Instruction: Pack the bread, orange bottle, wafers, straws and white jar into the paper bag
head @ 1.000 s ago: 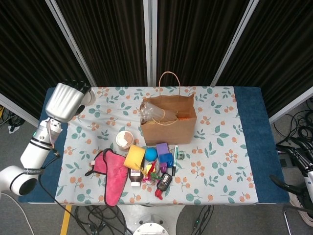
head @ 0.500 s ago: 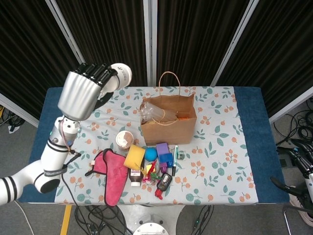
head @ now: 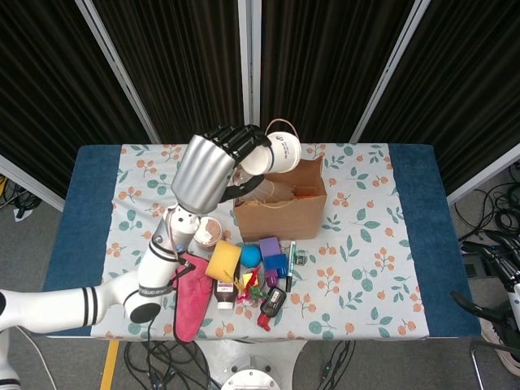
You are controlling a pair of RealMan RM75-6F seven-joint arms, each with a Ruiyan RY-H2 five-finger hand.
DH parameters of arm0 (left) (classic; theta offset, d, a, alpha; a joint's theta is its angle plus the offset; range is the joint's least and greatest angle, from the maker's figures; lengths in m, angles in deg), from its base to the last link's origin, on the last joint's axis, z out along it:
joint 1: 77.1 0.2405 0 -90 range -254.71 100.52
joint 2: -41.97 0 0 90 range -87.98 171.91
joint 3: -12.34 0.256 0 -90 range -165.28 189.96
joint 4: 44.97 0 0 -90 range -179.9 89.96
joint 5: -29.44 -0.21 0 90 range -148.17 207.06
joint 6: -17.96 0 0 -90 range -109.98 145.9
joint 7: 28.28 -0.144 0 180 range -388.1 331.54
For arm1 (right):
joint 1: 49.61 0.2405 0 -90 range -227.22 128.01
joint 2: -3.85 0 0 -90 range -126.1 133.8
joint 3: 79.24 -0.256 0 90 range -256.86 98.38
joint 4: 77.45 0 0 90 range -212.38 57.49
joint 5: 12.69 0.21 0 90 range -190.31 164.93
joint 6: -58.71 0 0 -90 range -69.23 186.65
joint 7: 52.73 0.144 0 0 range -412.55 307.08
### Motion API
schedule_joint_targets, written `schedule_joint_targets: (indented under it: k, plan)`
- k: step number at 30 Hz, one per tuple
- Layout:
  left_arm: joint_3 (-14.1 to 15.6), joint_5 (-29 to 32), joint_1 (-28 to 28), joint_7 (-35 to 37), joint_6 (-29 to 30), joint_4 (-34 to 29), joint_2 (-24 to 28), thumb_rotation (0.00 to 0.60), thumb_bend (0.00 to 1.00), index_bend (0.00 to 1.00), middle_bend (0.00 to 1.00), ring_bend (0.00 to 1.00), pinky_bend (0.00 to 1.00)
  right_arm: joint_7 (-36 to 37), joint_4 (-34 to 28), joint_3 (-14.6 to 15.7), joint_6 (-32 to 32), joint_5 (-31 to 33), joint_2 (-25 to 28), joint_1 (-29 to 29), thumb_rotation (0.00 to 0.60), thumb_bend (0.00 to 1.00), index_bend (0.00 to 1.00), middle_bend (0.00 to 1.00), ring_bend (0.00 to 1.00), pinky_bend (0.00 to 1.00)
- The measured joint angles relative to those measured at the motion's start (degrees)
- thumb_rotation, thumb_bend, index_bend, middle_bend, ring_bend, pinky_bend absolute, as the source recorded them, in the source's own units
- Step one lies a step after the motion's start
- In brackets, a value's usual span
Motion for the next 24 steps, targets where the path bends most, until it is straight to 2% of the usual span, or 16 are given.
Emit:
schedule_joint_targets:
  k: [5,16,24]
  plan:
    - [1.8,0.3,-1.2,0.7,-1.2,4.3,-4.2,0.6,0.31,0.54,0.57,0.5,0.58,2.3,1.5,-0.1,0.7,1.1,-0.4,0.1,0.6,0.0,0.21,0.33,0.14,0.16]
    - [3.5,1.4,-2.3,4.2,-3.2,12.0,-10.0,0.6,0.31,0.53,0.57,0.49,0.58,6.7,4.9,-0.6,2.8,3.8,-1.2,0.8,0.6,0.0,0.21,0.33,0.14,0.16]
    - [4.5,0.0,-2.5,8.4,-4.7,14.5,-10.8,0.6,0.25,0.3,0.42,0.35,0.46,7.7,5.9,-0.9,3.9,4.6,-1.6,1.3,0.6,0.0,0.21,0.33,0.14,0.16]
